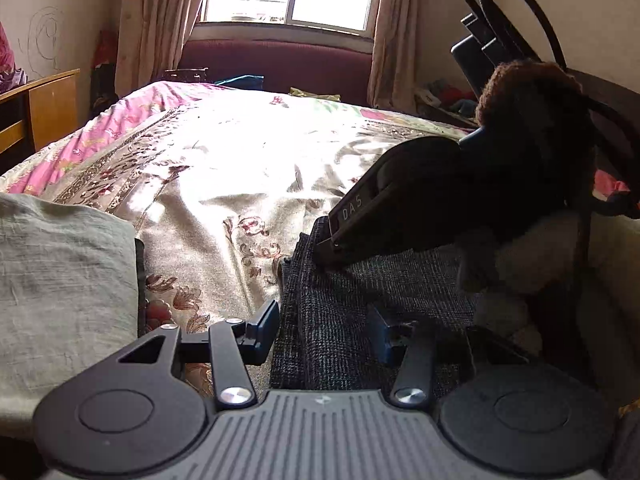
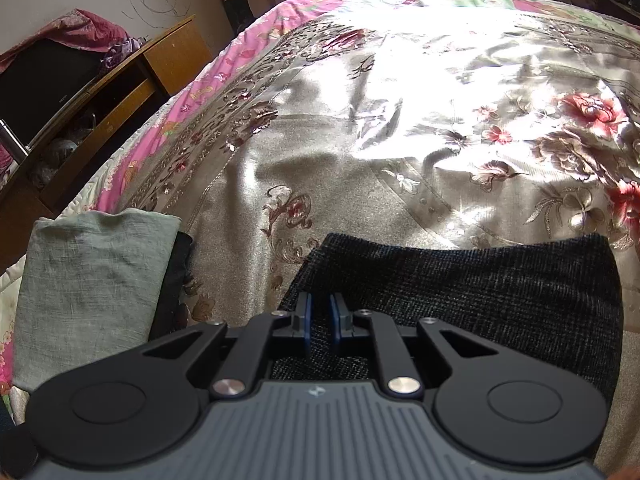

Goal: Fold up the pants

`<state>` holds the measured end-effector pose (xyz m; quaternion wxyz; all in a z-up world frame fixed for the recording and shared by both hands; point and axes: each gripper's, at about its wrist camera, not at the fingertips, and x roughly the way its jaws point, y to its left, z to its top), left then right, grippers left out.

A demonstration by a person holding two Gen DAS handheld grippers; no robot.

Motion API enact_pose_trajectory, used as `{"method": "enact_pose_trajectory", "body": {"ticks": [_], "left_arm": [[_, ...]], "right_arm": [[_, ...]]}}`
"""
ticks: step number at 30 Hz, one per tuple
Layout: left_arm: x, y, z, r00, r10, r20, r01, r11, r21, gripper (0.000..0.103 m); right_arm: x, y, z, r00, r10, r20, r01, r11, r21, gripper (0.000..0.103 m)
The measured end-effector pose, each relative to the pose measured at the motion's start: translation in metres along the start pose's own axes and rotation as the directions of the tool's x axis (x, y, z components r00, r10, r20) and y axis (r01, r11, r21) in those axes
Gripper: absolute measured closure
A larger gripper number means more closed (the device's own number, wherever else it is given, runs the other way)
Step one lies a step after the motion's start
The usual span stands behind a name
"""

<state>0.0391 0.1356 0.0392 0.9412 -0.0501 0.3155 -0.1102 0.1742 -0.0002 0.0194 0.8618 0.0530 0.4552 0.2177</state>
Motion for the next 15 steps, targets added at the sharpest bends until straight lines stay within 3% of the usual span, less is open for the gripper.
{"method": "enact_pose_trajectory", "body": {"ticks": [4,12,15], "left_arm": [[0.021,0.005,-0.009,0.995,0.029,-0.095,-0.030,0.999,-0.009,0.042],[0.026,-0.005,-0.008,0.990,0.066,-0.125,-0.061,0.997,0.038,0.033],[0.027,-0.007,-0.006,0.989,0.078,-0.128,-0.071,0.996,0.061,0.033]], "right_arm": [[0.014,-0.003,0.004,1.000,0.015,-0.020,-0.014,1.000,0.003,0.092],[-0.003,-0.021,-0.004,0.996,0.085,0.020,-0.086,0.994,0.072,0.092],[-0.033,-0.041,-0.014,0.994,0.096,0.057,-0.101,0.991,0.089,0.078]]}}
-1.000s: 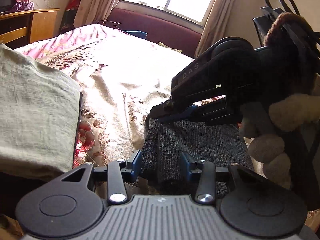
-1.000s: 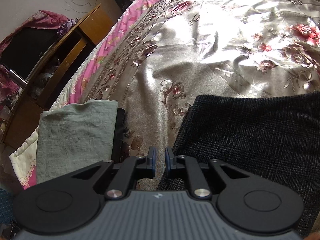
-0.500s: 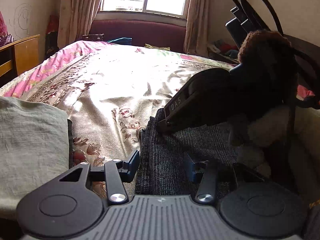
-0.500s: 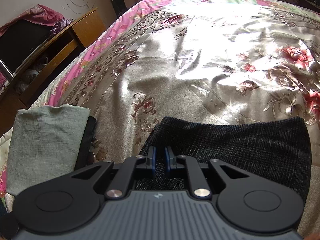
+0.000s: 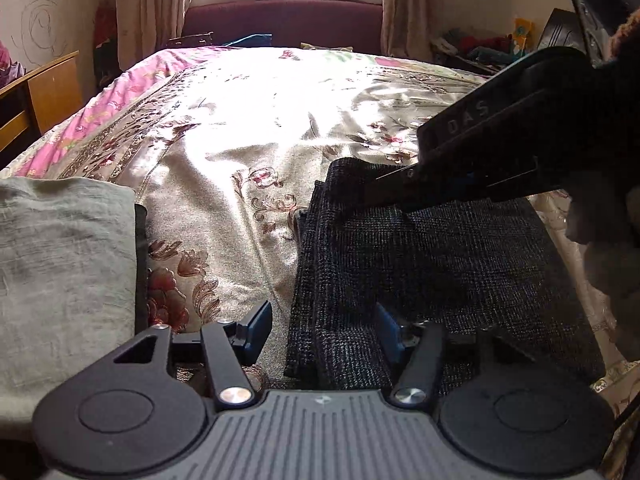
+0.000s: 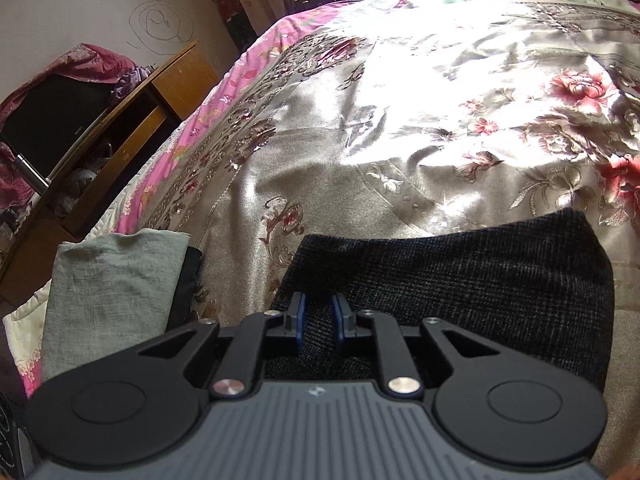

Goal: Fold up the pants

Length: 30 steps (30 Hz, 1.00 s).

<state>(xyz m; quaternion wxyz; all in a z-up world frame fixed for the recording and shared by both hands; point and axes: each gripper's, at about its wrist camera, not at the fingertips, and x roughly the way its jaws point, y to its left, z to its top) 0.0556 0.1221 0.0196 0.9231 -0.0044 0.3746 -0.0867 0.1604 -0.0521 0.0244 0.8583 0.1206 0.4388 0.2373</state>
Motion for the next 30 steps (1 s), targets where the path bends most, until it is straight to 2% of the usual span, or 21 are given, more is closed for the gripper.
{"method": "enact_pose_trajectory", "body": {"ticks": [1,2,6,11,15,19,23,26,30], "left_arm": [[0.000,-0.001,0.001,1.000,0.001,0.000,-0.001,1.000,0.002,0.033],[-0.002,-0.001,0.002,1.000,0.000,0.002,0.000,1.000,0.007,0.033],[-0.005,-0.005,0.004,1.000,0.000,0.021,-0.001,0.999,0.033,0.033],[-0.006,-0.009,0.007,0.999,-0.036,0.037,0.034,0.999,0.038,0.033],[0.001,-0.013,0.009,0.999,-0.045,0.026,0.044,0.997,0.065,0.033],[0.006,-0.013,0.011,0.998,-0.049,0.028,0.047,0.994,0.095,0.026],[0.009,-0.005,0.012,0.998,-0.062,0.022,0.061,0.996,0.067,0.021],[0.012,0.001,0.014,0.997,-0.070,0.016,0.069,0.997,0.046,0.017],[0.020,0.009,0.016,0.995,-0.100,-0.017,0.101,0.995,0.023,0.010]], "right_arm": [[-0.009,-0.006,-0.003,1.000,0.001,0.008,-0.001,1.000,0.005,0.072],[-0.022,-0.016,-0.007,1.000,0.000,0.017,0.000,1.000,0.015,0.070],[-0.064,-0.056,-0.025,0.998,-0.047,0.043,0.044,0.997,0.071,0.069],[-0.087,-0.096,-0.049,0.996,-0.072,0.048,0.066,0.991,0.121,0.061],[-0.082,-0.118,-0.063,0.999,-0.033,0.036,0.026,0.982,0.186,0.059],[-0.073,-0.131,-0.067,0.998,0.028,0.049,-0.040,0.968,0.248,0.055],[-0.069,-0.141,-0.070,0.995,0.078,0.063,-0.092,0.959,0.267,0.051],[-0.062,-0.154,-0.074,0.987,0.140,0.078,-0.158,0.934,0.320,0.050],[-0.048,-0.162,-0.073,0.974,0.206,0.095,-0.227,0.913,0.339,0.044]]}}
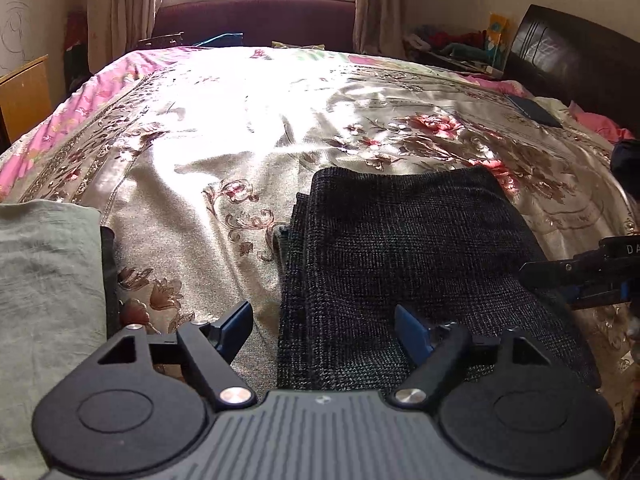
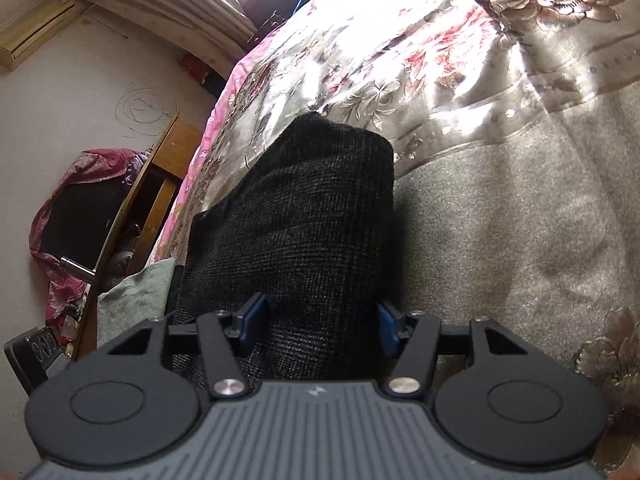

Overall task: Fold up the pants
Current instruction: 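Grasp the folded trousers' edge with the right gripper and lift it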

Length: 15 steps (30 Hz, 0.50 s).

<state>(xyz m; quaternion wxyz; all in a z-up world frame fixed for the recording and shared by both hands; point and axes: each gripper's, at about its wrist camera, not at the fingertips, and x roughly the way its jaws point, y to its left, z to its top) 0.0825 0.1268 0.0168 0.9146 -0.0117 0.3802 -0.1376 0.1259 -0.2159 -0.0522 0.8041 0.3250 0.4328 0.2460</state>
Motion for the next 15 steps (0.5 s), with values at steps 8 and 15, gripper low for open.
{"method": "enact_pose_trajectory", "body": {"ticks": [8,15], "left_arm": [[0.024,0.015,0.002,0.988,-0.145,-0.044,0.138,0.981,-0.139,0.007],[0.034,0.010,0.000,0.985,-0.161,-0.060,0.150,0.976,-0.159,0.000]], "right_arm": [[0.008,-0.005,0.004,0.998,0.061,0.004,-0.061,0.998,0.034,0.050],[0.017,-0.010,0.006,0.998,0.064,0.007,-0.065,0.996,0.063,0.055]]}}
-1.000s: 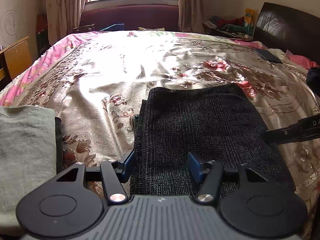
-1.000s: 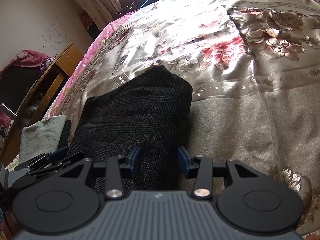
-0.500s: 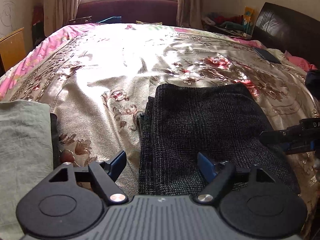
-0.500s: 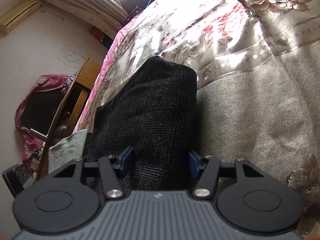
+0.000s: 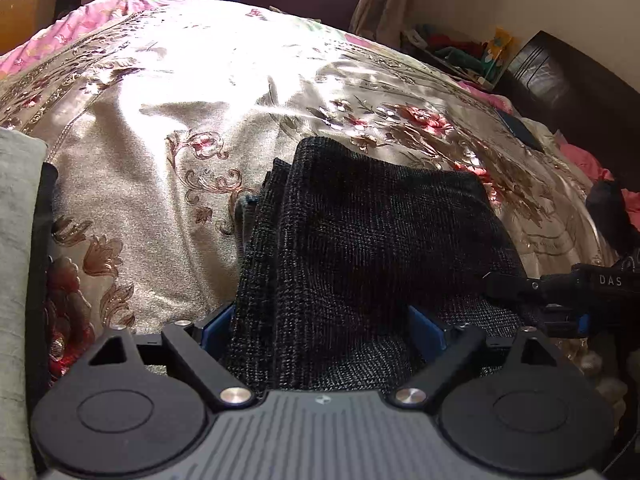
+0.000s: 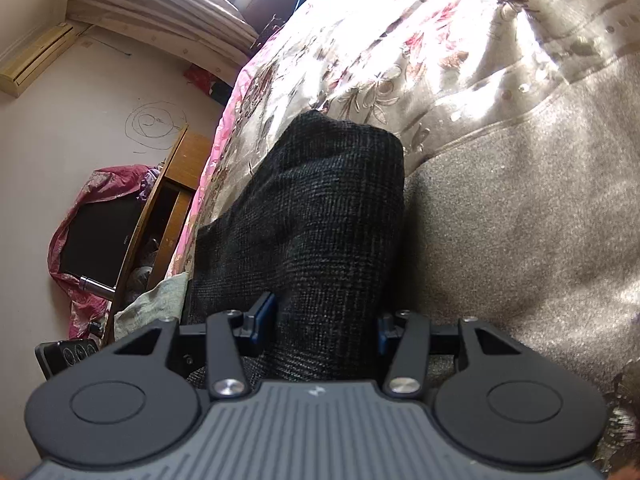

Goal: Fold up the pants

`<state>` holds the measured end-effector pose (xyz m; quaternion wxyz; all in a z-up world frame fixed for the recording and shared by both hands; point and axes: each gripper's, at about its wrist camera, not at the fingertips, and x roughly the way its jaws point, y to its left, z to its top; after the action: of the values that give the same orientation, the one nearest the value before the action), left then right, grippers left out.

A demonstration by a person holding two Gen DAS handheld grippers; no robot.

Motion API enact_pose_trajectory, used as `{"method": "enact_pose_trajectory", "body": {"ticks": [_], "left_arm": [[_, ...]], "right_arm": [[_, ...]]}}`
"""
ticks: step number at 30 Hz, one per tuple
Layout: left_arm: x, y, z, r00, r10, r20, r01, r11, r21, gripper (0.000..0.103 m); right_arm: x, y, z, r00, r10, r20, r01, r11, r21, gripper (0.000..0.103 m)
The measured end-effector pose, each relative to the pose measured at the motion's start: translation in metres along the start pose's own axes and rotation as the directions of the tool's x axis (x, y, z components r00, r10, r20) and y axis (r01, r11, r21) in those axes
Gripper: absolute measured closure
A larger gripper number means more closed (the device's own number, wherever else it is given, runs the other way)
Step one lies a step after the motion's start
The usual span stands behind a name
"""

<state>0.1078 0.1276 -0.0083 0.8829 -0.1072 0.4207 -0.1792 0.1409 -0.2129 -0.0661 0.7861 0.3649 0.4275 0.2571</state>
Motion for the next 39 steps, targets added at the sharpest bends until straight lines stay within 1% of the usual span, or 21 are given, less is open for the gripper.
{"method": "enact_pose_trajectory", "body": {"ticks": [1,3,4,5,8,11,14,19,22,25,27,31,33,34,36,38,39], "left_arm": [[0.001,-0.005,0.000,1.000,0.015,0.001,-0.015,1.000,0.017,0.000],[0.001,-0.013,-0.002,0.999,0.042,0.008,-0.042,0.998,0.042,0.000],[-0.001,-0.017,-0.003,0.999,0.052,0.018,-0.053,0.997,0.059,0.000],[-0.004,-0.021,-0.004,0.998,0.058,0.029,-0.060,0.996,0.071,0.002],[-0.011,-0.038,-0.005,0.997,0.064,0.044,-0.069,0.990,0.120,0.009],[-0.008,-0.052,-0.006,0.999,0.043,0.026,-0.047,0.988,0.148,0.011],[-0.001,-0.067,-0.006,1.000,0.009,0.012,-0.011,0.988,0.155,0.014],[0.013,-0.097,-0.009,0.998,-0.055,-0.020,0.058,0.980,0.190,0.015],[0.022,-0.114,-0.011,0.997,-0.067,-0.031,0.072,0.971,0.229,0.014],[0.029,-0.118,-0.010,0.996,-0.074,-0.046,0.083,0.965,0.250,0.009],[0.031,-0.112,-0.006,0.993,-0.093,-0.067,0.106,0.965,0.239,0.007],[0.040,-0.100,-0.002,0.986,-0.133,-0.098,0.151,0.969,0.198,0.002],[0.046,-0.101,-0.003,0.987,-0.135,-0.091,0.151,0.969,0.196,0.000],[0.050,-0.105,-0.005,0.988,-0.134,-0.081,0.149,0.967,0.208,0.000],[0.052,-0.110,-0.006,0.989,-0.131,-0.069,0.142,0.970,0.195,0.000],[0.049,-0.116,-0.006,0.990,-0.124,-0.063,0.134,0.972,0.195,0.001],[0.047,-0.118,-0.005,0.991,-0.121,-0.060,0.130,0.972,0.197,0.003]], "right_arm": [[0.001,0.001,0.001,1.000,0.003,0.000,-0.003,1.000,-0.005,0.055],[-0.002,0.002,0.000,1.000,-0.014,0.000,0.014,1.000,-0.017,0.059],[-0.004,0.003,0.000,1.000,-0.019,-0.001,0.019,1.000,-0.022,0.063],[-0.007,0.005,-0.001,1.000,-0.018,-0.001,0.018,1.000,-0.022,0.066],[-0.022,0.007,0.001,1.000,-0.024,0.007,0.025,0.999,-0.024,0.069],[-0.035,0.005,0.006,0.999,-0.043,0.016,0.044,0.999,-0.032,0.071],[-0.052,0.001,0.011,0.996,-0.082,0.023,0.083,0.996,-0.043,0.071],[-0.084,-0.012,0.015,0.989,-0.146,0.032,0.147,0.987,-0.058,0.071],[-0.097,-0.022,0.016,0.983,-0.184,0.030,0.185,0.981,-0.058,0.068],[-0.101,-0.032,0.015,0.982,-0.190,0.016,0.191,0.981,-0.022,0.061],[-0.101,-0.032,0.014,0.982,-0.188,0.014,0.189,0.982,-0.027,0.059],[-0.090,-0.030,0.012,0.982,-0.189,0.006,0.189,0.981,-0.034,0.050],[-0.081,-0.030,0.009,0.981,-0.195,0.017,0.195,0.980,-0.025,0.050],[-0.079,-0.030,0.009,0.980,-0.200,0.021,0.200,0.980,-0.023,0.050],[-0.079,-0.030,0.011,0.976,-0.214,0.026,0.215,0.977,-0.011,0.054],[-0.081,-0.026,0.011,0.975,-0.219,0.029,0.220,0.975,-0.029,0.063],[-0.084,-0.024,0.011,0.976,-0.214,0.036,0.215,0.976,-0.038,0.065]]}}
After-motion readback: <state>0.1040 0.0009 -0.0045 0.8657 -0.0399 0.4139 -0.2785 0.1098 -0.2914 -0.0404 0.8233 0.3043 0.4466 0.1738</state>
